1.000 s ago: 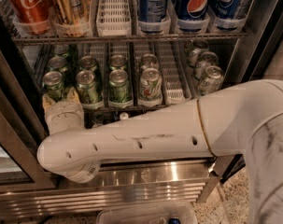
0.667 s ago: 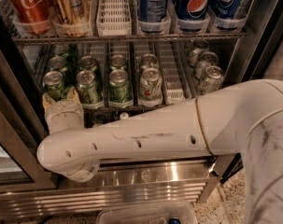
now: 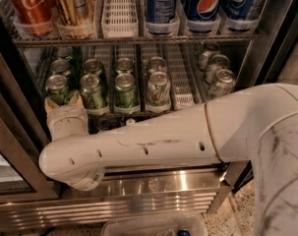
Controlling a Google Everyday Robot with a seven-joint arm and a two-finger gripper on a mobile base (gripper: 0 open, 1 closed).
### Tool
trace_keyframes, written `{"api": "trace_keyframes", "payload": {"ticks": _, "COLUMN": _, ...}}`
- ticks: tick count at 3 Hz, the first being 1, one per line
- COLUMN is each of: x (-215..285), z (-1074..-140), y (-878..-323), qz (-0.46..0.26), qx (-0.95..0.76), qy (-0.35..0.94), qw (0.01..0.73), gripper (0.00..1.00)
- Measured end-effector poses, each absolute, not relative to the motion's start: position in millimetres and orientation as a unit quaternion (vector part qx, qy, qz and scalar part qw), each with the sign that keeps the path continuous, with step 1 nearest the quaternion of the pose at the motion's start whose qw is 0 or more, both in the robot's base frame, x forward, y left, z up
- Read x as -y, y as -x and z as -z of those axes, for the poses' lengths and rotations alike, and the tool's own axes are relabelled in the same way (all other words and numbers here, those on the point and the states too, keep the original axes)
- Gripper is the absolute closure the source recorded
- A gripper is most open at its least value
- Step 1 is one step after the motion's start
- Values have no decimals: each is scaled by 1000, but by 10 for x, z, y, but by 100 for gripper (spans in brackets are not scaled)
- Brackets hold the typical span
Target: Pick green can from middle shelf of fridge
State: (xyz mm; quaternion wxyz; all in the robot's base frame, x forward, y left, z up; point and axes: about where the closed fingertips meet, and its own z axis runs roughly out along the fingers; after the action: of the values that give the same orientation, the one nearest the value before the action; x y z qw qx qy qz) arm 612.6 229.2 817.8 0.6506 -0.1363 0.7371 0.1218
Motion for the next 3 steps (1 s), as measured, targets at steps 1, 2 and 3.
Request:
{"api": "trace_keyframes", "payload": {"ticks": 1, "x": -2301, "z": -8176, "y": -6119, "qz": -122, "qx": -737, "qy": 137, "qw": 650, "gripper": 100}}
{"api": "trace_keyframes", "payload": {"ticks": 2, "x": -2309, "z": -8240, "y": -6092, "qz": -119, "qx": -735, "qy": 136, "qw": 654, "gripper": 100}}
{"api": "trace_keyframes", "payload": {"ticks": 3, "x": -2308, "z": -8322, "y": -6086, "qz": -117, "qx": -731, "qy": 137, "qw": 658, "gripper": 100}}
